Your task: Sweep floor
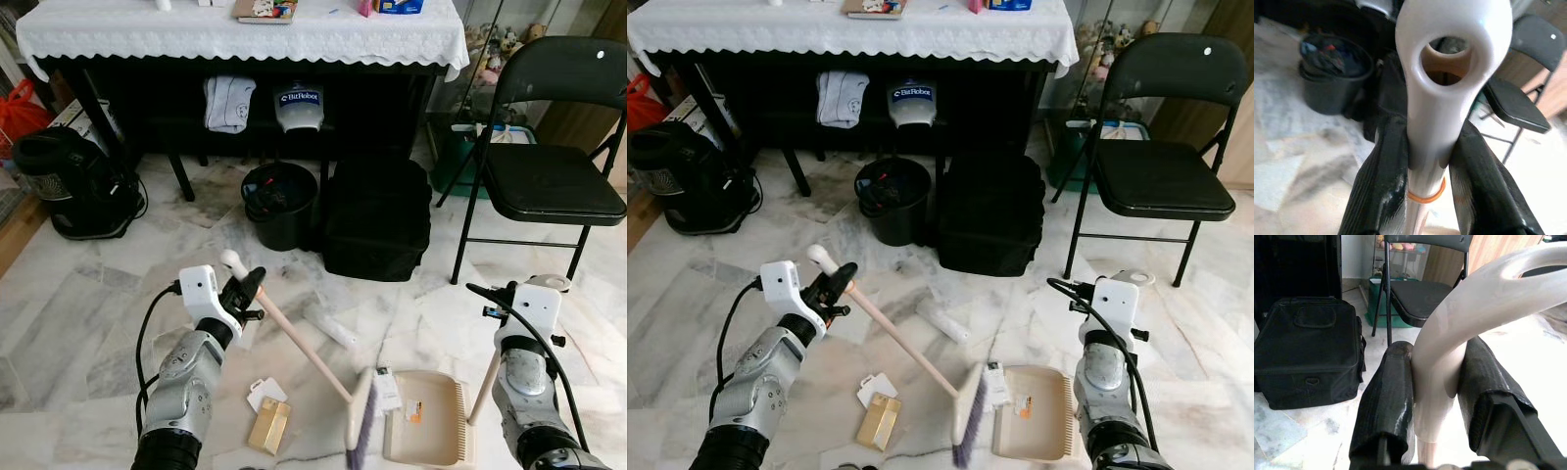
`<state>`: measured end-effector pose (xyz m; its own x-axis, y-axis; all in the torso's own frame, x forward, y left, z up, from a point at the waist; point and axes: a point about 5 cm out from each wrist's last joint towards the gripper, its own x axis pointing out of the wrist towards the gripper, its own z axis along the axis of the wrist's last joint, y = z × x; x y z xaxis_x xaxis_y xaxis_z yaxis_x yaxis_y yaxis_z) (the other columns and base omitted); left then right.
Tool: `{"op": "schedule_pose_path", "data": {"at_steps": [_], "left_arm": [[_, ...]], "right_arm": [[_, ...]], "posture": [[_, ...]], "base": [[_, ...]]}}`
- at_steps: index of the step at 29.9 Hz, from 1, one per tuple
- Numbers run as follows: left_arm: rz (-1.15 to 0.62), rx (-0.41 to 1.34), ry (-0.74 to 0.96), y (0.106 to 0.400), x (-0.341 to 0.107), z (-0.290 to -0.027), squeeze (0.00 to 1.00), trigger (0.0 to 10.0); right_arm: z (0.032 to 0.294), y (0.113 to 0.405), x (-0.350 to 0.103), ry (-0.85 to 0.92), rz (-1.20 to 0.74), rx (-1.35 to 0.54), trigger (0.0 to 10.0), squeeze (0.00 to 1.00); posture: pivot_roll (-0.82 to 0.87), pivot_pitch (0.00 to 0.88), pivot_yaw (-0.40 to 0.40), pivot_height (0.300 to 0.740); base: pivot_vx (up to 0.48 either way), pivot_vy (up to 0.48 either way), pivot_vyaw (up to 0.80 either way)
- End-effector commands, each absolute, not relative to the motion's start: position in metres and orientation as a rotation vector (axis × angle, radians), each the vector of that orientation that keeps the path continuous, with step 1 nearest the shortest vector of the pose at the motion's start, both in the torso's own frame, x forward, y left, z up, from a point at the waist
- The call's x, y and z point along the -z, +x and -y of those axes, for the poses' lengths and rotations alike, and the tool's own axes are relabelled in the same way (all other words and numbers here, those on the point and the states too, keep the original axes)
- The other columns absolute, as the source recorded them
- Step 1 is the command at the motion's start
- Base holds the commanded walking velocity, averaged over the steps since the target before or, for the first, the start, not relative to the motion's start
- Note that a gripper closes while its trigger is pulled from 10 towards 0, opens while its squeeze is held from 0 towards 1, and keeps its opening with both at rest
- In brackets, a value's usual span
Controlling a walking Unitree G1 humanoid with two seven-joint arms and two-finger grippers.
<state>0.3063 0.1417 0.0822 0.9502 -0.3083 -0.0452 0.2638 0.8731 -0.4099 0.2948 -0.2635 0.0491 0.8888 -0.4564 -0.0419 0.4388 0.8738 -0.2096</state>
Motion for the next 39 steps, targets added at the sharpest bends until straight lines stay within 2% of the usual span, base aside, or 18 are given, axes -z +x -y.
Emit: {"op": "schedule_pose_path", "data": {"at_steps": [1, 10, 14, 23, 31, 39], "left_arm": [[-0.140, 0.345, -0.477, 0.302, -0.078, -0.136, 0.00, 10.0], [-0.149, 0.378, -0.620, 0.292, -0.086, -0.144, 0.00, 10.0], [-0.054, 0.297, -0.578, 0.292, -0.101, -0.158, 0.00, 10.0], [0.057, 0.203, -0.506, 0.298, -0.125, -0.169, 0.00, 10.0], [0.019, 0.228, -0.376, 0.307, -0.113, -0.154, 0.00, 10.0], [-0.020, 0.226, -0.334, 0.313, -0.097, -0.142, 0.00, 10.0]], "right_arm": [[0.268, 0.289, -0.042, -0.214, -0.132, 0.471, 10.0, 0.00], [0.267, 0.290, -0.042, -0.210, -0.134, 0.470, 10.0, 0.00], [0.264, 0.292, -0.043, -0.205, -0.132, 0.467, 10.0, 0.00], [0.264, 0.291, -0.042, -0.203, -0.133, 0.467, 10.0, 0.00], [0.267, 0.288, -0.042, -0.208, -0.127, 0.475, 10.0, 0.00], [0.271, 0.284, -0.042, -0.219, -0.118, 0.478, 10.0, 0.00]], "posture": [[0.06, 0.120, -0.005, 0.740], [0.07, 0.113, -0.005, 0.740], [0.07, 0.109, -0.003, 0.740], [0.07, 0.109, -0.001, 0.740], [0.05, 0.123, 0.003, 0.740], [0.02, 0.148, 0.004, 0.740]], "base": [[0.000, 0.000, 0.00], [0.000, 0.000, 0.00], [0.000, 0.000, 0.00], [0.000, 0.000, 0.00], [0.000, 0.000, 0.00], [0.000, 0.000, 0.00]]}}
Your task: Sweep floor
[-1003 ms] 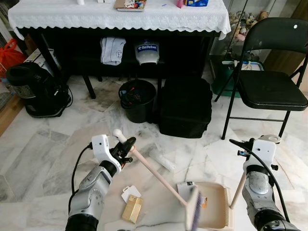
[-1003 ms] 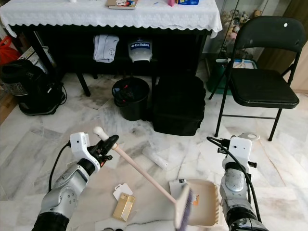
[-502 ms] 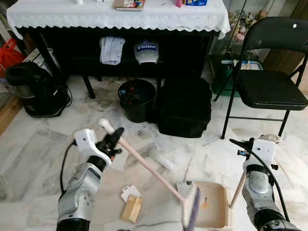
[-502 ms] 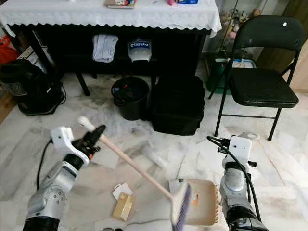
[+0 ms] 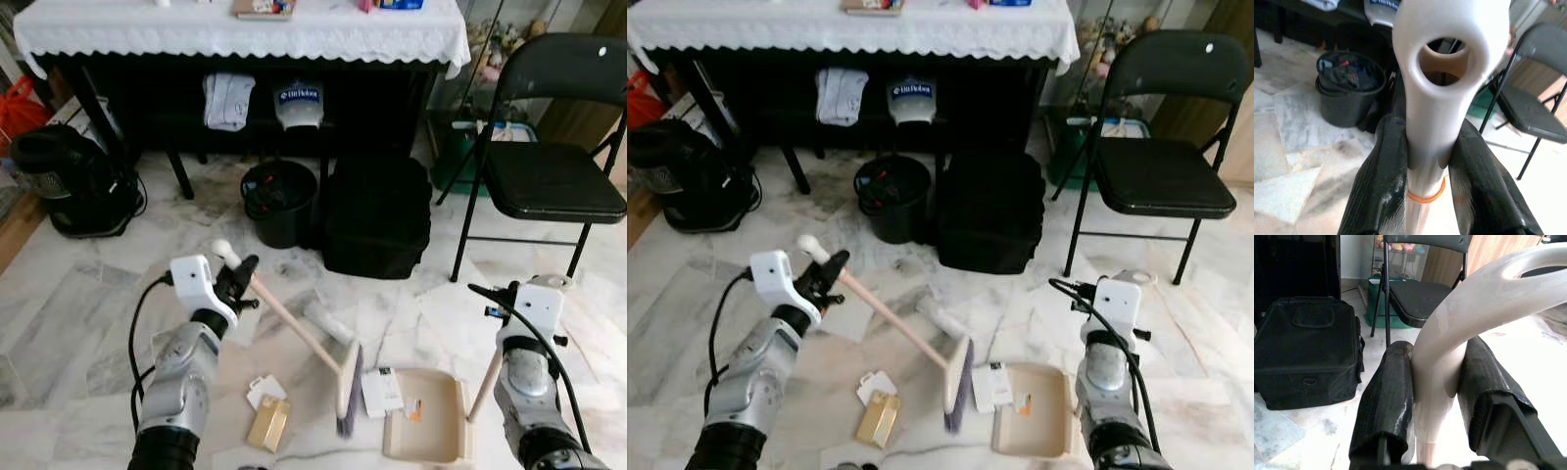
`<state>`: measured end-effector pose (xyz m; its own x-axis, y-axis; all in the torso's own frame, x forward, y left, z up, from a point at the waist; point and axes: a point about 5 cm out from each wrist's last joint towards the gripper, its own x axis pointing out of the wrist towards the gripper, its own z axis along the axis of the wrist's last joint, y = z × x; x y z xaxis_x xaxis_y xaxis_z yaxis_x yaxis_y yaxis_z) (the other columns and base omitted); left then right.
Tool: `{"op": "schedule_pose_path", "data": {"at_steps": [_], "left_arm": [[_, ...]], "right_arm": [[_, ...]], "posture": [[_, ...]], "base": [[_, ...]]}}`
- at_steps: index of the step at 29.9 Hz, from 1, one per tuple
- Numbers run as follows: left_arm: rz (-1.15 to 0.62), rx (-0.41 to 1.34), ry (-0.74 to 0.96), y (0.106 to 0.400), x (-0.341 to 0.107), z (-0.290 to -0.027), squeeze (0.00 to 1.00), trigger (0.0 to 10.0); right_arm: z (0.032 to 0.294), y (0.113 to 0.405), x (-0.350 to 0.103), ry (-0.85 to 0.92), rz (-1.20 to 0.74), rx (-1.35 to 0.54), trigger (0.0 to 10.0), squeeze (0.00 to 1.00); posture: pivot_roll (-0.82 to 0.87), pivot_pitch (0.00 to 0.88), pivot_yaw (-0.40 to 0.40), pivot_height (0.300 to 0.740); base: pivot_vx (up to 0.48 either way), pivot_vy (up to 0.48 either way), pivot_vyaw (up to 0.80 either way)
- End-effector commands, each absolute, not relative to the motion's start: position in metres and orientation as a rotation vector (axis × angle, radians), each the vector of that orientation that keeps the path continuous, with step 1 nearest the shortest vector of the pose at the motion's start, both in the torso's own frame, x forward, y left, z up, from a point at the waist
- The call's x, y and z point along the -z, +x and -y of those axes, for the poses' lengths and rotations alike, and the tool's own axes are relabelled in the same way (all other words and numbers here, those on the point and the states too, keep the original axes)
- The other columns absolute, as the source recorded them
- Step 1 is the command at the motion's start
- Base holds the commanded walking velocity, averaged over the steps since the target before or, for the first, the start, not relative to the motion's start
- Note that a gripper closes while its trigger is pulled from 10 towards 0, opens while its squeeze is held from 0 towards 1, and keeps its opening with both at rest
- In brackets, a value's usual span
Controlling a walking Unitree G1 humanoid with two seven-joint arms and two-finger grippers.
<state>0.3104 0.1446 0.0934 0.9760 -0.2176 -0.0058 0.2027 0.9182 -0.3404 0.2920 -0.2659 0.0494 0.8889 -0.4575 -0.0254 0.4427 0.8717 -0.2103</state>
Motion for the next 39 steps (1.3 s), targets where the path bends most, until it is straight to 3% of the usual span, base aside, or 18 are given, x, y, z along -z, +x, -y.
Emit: {"op": "schedule_pose_path", "data": {"at_steps": [1, 15, 25, 39], "left_arm": [[-0.028, 0.218, -0.333, 0.314, -0.094, -0.141, 0.00, 10.0], [-0.084, 0.229, -0.361, 0.317, -0.078, -0.137, 0.00, 10.0], [-0.249, 0.397, -0.559, 0.309, -0.064, -0.129, 0.00, 10.0], [-0.172, 0.394, -0.610, 0.306, -0.081, -0.139, 0.00, 10.0]], "right_arm": [[0.272, 0.283, -0.041, -0.220, -0.116, 0.480, 10.0, 0.00], [0.275, 0.281, -0.043, -0.225, -0.107, 0.485, 10.0, 0.00], [0.272, 0.282, -0.041, -0.214, -0.115, 0.475, 10.0, 0.00], [0.269, 0.285, -0.041, -0.206, -0.118, 0.468, 10.0, 0.00]], "posture": [[0.02, 0.149, 0.004, 0.740], [0.01, 0.155, 0.007, 0.740], [0.02, 0.148, 0.008, 0.740], [0.03, 0.128, 0.008, 0.740]], "base": [[0.000, 0.000, 0.00], [0.000, 0.000, 0.00], [0.000, 0.000, 0.00], [0.000, 0.000, 0.00]]}}
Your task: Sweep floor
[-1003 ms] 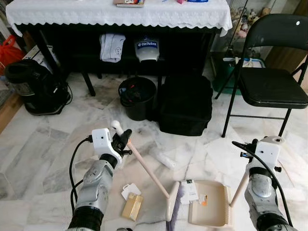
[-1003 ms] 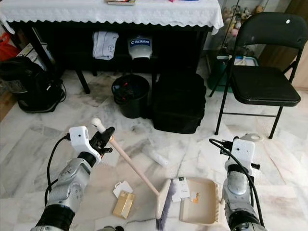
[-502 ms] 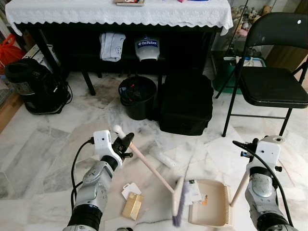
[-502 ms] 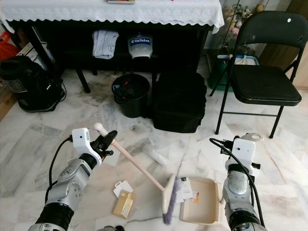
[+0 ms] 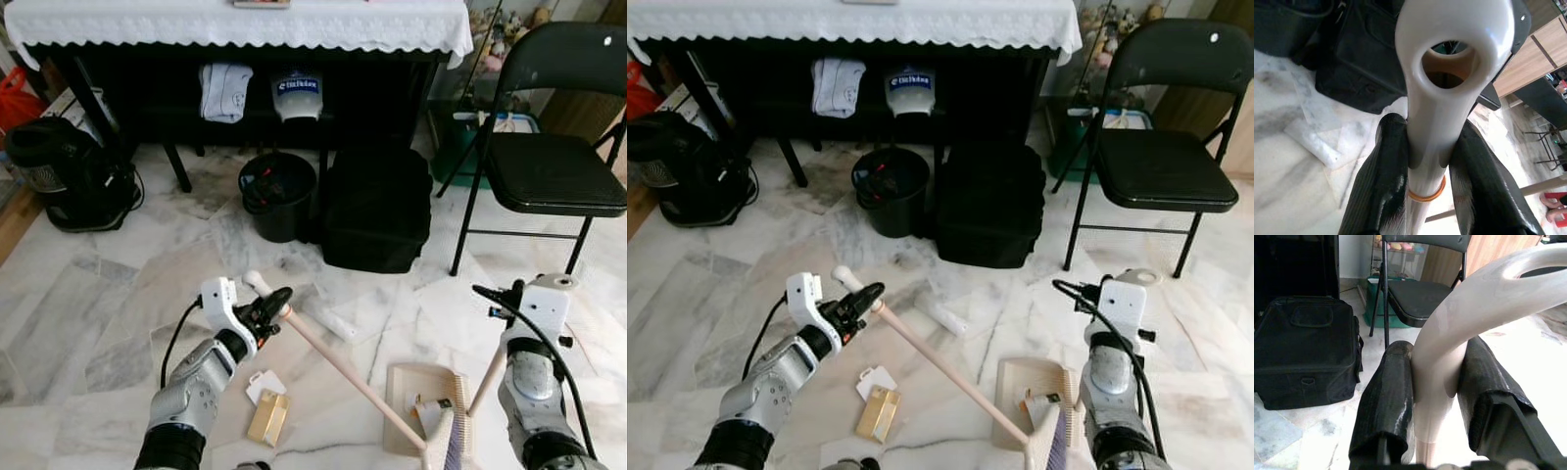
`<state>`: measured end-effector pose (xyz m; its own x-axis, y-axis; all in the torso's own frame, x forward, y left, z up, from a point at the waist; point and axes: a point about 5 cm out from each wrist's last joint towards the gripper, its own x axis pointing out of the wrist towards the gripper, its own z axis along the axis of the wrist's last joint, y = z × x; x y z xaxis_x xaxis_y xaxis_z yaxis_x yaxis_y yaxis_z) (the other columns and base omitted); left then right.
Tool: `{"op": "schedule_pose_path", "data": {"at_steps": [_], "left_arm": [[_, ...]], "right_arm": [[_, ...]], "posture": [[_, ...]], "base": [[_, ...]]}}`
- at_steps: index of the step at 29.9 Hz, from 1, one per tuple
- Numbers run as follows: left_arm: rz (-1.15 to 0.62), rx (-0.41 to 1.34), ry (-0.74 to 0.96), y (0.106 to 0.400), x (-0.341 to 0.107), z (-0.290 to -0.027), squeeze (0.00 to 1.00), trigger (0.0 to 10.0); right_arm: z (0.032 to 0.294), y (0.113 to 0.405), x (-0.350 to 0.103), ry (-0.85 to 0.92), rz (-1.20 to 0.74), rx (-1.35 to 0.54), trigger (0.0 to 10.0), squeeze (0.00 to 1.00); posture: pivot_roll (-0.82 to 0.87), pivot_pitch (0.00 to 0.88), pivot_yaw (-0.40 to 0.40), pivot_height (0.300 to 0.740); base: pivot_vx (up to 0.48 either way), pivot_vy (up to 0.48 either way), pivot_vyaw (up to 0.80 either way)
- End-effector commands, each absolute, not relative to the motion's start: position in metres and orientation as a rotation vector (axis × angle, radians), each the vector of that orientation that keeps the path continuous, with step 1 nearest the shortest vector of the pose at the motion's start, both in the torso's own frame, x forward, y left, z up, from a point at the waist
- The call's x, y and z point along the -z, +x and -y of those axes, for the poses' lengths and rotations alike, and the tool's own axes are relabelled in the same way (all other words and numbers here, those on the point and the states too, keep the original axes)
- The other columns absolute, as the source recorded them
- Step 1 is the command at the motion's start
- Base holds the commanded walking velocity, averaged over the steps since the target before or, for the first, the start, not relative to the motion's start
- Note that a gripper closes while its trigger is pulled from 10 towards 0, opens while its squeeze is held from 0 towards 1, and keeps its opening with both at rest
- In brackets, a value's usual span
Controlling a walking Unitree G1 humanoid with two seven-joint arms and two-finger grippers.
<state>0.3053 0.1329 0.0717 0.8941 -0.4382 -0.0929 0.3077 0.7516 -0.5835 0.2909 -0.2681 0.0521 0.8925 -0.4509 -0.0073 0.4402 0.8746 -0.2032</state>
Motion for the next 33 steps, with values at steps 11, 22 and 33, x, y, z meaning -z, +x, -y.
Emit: {"op": "schedule_pose_path", "data": {"at_steps": [11, 22, 33], "left_arm": [[0.108, 0.159, -0.393, 0.308, -0.129, -0.185, 0.00, 10.0], [0.099, 0.152, -0.317, 0.315, -0.122, -0.181, 0.00, 10.0], [0.079, 0.184, -0.257, 0.331, -0.113, -0.169, 0.00, 10.0]], "right_arm": [[0.266, 0.296, -0.055, -0.163, -0.047, 0.473, 10.0, 0.00], [0.247, 0.308, -0.068, -0.106, 0.043, 0.434, 10.0, 0.00], [0.245, 0.315, -0.080, -0.065, 0.101, 0.448, 10.0, 0.00]], "posture": [[0.06, 0.013, 0.005, 0.740], [0.03, 0.000, 0.011, 0.740], [-0.01, 0.000, 0.030, 0.740]], "base": [[0.000, 0.000, 0.00], [0.000, 0.000, 0.00], [0.000, 0.000, 0.00]]}}
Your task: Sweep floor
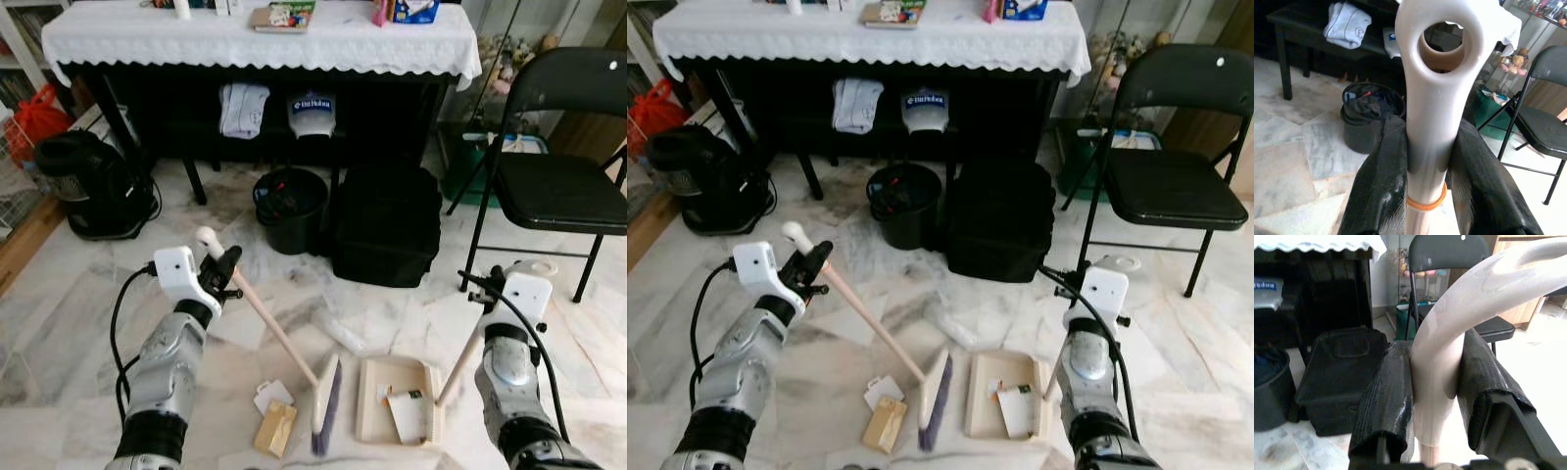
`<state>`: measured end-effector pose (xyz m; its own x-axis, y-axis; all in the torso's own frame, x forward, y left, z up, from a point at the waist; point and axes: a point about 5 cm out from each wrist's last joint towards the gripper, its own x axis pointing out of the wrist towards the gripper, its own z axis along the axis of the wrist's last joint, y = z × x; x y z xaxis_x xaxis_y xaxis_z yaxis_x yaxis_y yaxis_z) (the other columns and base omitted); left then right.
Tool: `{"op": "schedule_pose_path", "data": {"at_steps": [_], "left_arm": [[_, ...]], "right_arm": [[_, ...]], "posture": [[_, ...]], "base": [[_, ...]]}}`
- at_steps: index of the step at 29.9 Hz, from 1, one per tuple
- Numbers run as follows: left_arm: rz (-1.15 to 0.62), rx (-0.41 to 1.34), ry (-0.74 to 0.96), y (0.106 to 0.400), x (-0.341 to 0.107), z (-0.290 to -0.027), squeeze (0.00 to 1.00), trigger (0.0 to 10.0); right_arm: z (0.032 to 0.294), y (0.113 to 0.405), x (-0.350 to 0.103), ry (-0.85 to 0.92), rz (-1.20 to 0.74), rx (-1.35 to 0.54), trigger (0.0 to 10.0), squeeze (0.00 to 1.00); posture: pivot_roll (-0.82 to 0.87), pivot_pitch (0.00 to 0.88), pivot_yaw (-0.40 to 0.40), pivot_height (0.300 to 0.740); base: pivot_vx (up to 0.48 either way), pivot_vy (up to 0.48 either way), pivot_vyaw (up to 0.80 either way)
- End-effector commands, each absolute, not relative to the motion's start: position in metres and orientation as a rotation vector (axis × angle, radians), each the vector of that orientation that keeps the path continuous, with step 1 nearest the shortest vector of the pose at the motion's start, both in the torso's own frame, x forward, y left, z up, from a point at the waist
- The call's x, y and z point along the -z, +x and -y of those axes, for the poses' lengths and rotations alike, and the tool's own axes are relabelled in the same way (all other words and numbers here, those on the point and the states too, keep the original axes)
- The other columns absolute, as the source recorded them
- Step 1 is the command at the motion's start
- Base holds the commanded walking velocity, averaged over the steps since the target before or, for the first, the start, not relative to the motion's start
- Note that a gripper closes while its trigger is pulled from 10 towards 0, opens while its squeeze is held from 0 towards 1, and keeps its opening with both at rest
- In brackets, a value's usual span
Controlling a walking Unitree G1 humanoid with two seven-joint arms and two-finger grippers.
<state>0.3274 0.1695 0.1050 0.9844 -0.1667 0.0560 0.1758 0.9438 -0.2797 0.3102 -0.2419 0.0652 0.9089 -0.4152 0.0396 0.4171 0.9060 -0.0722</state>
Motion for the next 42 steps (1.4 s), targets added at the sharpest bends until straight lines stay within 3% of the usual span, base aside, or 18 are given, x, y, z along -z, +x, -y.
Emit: {"op": "schedule_pose_path", "data": {"at_steps": [1, 30, 42], "left_arm": [[0.083, 0.171, -0.254, 0.331, -0.113, -0.170, 0.00, 10.0], [0.164, 0.018, -0.123, 0.322, -0.102, -0.189, 0.00, 10.0], [0.250, 0.199, 0.107, 0.312, -0.113, -0.181, 0.00, 10.0]], "right_arm": [[0.245, 0.315, -0.081, -0.065, 0.111, 0.449, 10.0, 0.00], [0.228, 0.313, -0.097, -0.088, 0.252, 0.325, 10.0, 0.00], [0.217, 0.312, -0.102, -0.094, 0.284, 0.245, 10.0, 0.00]], "posture": [[-0.02, 0.000, 0.035, 0.740], [-0.06, 0.000, 0.035, 0.740], [-0.03, 0.000, 0.007, 0.740]], "base": [[0.000, 0.000, 0.00], [0.000, 0.000, 0.00], [0.000, 0.000, 0.00]]}}
